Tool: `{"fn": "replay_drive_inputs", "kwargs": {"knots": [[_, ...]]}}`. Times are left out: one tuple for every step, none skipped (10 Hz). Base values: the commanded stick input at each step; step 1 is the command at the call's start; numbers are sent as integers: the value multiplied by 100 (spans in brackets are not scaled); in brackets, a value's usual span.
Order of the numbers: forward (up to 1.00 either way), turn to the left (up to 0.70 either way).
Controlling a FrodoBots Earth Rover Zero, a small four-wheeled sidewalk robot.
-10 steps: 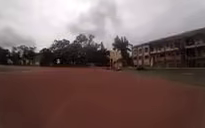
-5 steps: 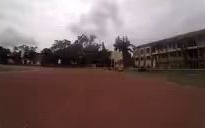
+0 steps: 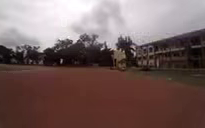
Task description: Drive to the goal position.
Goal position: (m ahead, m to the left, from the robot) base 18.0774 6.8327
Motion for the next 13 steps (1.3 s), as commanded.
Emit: {"fn": "replay_drive_inputs", "kwargs": {"knots": [[70, 0], [70, 0], [70, 0], [70, 0], [70, 0], [70, 0], [70, 0], [70, 0], [70, 0], [70, 0], [70, 0], [70, 0], [70, 0]]}}
